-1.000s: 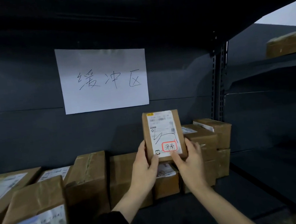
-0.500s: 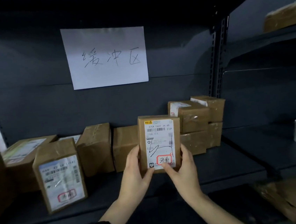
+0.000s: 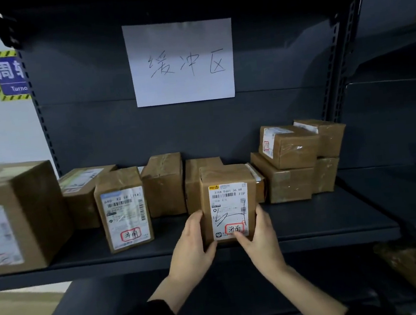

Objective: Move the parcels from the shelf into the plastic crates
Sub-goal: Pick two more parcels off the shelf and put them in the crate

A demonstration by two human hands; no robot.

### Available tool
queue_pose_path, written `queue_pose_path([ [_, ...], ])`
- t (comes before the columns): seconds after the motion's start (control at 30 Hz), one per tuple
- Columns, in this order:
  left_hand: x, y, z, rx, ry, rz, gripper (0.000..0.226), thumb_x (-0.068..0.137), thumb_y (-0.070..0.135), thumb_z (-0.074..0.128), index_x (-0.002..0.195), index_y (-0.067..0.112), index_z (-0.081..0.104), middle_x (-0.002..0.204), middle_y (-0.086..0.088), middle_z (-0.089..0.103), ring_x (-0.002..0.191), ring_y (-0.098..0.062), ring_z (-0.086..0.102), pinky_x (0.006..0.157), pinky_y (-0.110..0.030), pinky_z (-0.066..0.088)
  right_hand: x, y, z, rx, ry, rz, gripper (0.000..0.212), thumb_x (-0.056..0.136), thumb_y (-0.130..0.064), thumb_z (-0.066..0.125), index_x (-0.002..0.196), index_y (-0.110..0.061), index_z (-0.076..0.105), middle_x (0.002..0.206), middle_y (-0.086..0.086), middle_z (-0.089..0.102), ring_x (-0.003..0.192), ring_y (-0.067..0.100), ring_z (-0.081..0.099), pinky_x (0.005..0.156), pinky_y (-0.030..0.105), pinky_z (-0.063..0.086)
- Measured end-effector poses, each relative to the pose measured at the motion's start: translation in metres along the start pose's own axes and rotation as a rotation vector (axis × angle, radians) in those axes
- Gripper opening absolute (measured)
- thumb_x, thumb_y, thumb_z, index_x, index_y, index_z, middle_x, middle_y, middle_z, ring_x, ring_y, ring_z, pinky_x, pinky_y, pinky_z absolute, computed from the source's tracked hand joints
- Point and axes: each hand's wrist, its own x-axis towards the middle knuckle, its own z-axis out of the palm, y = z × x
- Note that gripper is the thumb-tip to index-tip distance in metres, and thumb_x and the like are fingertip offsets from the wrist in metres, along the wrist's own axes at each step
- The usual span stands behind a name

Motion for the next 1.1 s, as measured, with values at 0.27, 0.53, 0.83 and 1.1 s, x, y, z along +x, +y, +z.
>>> queue_pose_path([
  [0.27, -0.009, -0.028, -0.027, 0.491, 0.040, 0.034, 0.063, 0.085, 0.044, 0.057, 0.138, 0.013, 0.042, 0.144, -0.005, 0.044, 0.137, -0.022, 0.036, 0.116, -0.036, 0.020, 0.015, 0.004, -0.004, -0.117, -0.182, -0.013, 0.073, 0.084, -0.031, 0.066, 0.143, -0.024, 0.023, 0.138, -0.003, 0.047, 0.123, 0.012, 0.048, 0.097, 0.031, 0.044],
  [0.53, -0.032, -0.061, -0.069, 0.557, 0.141, -0.052, 0.046, 0.066, 0.034, 0.082, 0.103, 0.010, 0.067, 0.095, -0.004, 0.069, 0.088, -0.025, 0.067, 0.075, -0.037, 0.054, 0.026, -0.008, 0.021, 0.042, -0.268, -0.023, 0.077, 0.082, -0.028, 0.069, 0.144, -0.021, 0.024, 0.134, -0.004, 0.054, 0.123, 0.009, 0.049, 0.100, 0.024, 0.040],
  [0.83, -0.041, -0.115, -0.113, 0.568, 0.251, -0.279, 0.043, 0.071, 0.036, 0.078, 0.100, 0.008, 0.064, 0.095, -0.009, 0.066, 0.092, -0.030, 0.062, 0.080, -0.041, 0.048, 0.033, -0.025, 0.057, 0.099, -0.366, -0.064, 0.076, 0.085, -0.028, 0.066, 0.145, -0.027, 0.019, 0.135, -0.006, 0.052, 0.124, 0.006, 0.045, 0.099, 0.021, 0.035],
  [1.1, -0.004, -0.136, -0.128, 0.128, 0.096, -0.448, 0.090, 0.070, 0.051, 0.073, 0.141, 0.016, 0.031, 0.139, -0.004, 0.045, 0.130, -0.022, 0.041, 0.104, -0.039, 0.039, 0.040, -0.040, 0.075, 0.124, -0.400, -0.091, 0.076, 0.086, -0.026, 0.065, 0.146, -0.024, 0.019, 0.134, -0.008, 0.053, 0.113, -0.006, 0.041, 0.094, 0.013, 0.032],
])
